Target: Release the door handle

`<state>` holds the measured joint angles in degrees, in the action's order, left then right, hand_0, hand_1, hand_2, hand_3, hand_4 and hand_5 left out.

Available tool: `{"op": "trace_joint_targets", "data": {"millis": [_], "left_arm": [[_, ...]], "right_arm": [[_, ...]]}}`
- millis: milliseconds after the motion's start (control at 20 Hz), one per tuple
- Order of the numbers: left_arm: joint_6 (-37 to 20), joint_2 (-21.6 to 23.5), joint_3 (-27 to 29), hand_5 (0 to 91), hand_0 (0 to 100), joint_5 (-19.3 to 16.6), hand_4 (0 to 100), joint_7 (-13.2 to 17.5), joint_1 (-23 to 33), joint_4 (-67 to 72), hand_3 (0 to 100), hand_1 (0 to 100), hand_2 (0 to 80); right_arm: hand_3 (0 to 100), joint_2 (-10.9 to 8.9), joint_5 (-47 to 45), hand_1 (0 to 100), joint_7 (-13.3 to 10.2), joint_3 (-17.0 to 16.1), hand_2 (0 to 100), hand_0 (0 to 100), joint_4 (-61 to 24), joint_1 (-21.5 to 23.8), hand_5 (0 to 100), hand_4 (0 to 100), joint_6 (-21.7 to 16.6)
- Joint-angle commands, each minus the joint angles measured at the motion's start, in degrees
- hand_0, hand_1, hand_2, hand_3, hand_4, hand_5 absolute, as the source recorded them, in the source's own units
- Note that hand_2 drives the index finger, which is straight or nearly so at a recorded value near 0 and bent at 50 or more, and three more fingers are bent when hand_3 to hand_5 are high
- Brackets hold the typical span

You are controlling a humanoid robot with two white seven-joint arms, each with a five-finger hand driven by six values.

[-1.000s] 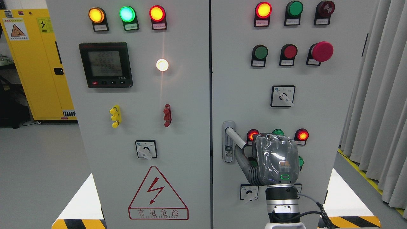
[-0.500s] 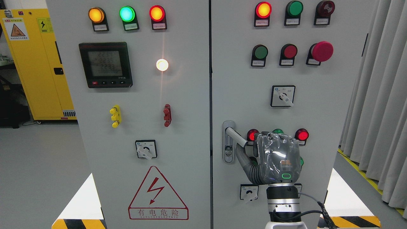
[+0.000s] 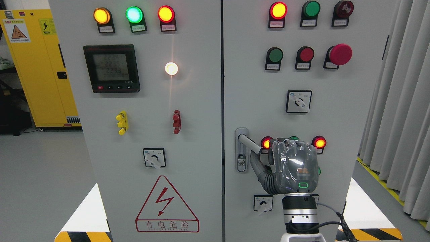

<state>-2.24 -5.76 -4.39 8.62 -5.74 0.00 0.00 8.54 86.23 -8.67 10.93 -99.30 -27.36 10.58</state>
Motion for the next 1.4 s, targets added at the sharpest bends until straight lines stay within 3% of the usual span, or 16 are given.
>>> {"op": "trace_joint_targets", "data": {"millis": [0, 1350], "left_arm": [[0.0, 0.0, 0.0, 0.0, 12, 0.1, 0, 0.0, 1.2, -0.9, 0, 56, 0.0], [0.0, 0.0, 0.0, 0.0, 12, 0.0, 0, 0.0, 1.1, -0.9, 0, 56, 0.0]], "right_arm": [[100, -0.01, 0.0, 44, 0.0, -0.1, 92, 49, -0.2, -0.1, 100, 100, 0.0], [100, -0.01, 0.0, 44, 0.1, -0.2, 92, 49, -0.6, -0.6, 100, 100, 0.0]]}}
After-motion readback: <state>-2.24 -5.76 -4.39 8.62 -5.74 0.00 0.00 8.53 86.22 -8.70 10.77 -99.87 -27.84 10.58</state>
